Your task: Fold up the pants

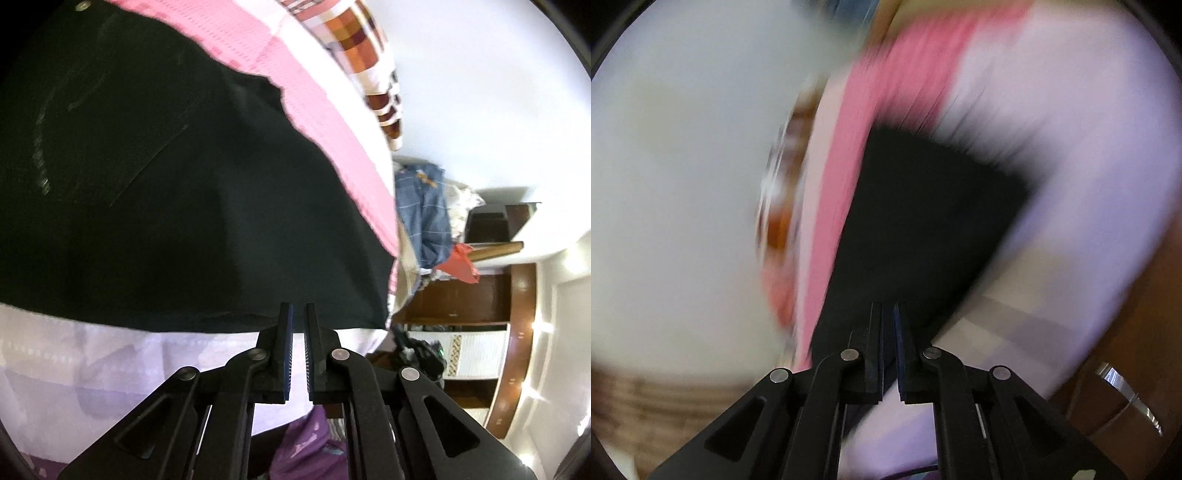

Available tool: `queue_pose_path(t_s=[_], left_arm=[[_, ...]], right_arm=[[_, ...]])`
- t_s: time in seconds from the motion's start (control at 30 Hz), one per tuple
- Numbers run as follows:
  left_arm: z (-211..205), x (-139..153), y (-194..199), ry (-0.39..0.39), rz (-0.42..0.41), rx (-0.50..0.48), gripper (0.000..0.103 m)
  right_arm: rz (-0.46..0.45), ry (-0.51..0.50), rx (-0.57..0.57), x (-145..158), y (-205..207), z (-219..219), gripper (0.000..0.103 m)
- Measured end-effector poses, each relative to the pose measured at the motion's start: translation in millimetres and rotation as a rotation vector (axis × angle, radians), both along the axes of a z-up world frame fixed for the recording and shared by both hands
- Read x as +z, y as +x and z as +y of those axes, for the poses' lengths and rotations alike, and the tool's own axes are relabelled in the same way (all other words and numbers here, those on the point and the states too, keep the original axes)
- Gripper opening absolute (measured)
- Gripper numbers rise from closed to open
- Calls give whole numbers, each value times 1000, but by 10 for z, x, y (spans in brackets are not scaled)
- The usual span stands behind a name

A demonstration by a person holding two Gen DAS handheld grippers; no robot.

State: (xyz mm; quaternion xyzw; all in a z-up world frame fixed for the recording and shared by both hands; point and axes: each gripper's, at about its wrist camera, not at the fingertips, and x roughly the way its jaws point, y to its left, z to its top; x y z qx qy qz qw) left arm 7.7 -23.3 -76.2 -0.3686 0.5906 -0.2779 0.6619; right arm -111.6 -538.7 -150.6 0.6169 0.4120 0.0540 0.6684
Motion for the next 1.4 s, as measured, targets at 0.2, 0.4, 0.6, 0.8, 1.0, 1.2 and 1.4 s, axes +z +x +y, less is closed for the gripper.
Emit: queue_pose_path(t_s=[0.2, 0.4, 0.6, 0.8, 1.0, 1.2, 1.4], left_arm=[[101, 39, -18, -9, -25, 25, 16], [293, -42, -11, 43, -35, 61, 18], [378, -215, -23, 8, 17, 79, 22], [461, -247, -53, -16, 23, 109, 45], [460, -257, -67, -16, 30, 104, 45], [449, -283, -64, -7, 42, 97, 45], [472, -300, -82, 20, 51, 101, 46]], right_arm=[[126, 61, 137, -377, 416, 599, 9], [162, 21, 125, -399, 473, 705, 8], [160, 23, 88, -382, 414, 773, 19], [111, 57, 29, -376, 439, 921, 38], [68, 198, 19, -532, 427, 1202, 45], [73, 31, 31, -411, 577, 1228, 12], [75, -94, 109, -298, 599, 1279, 4]])
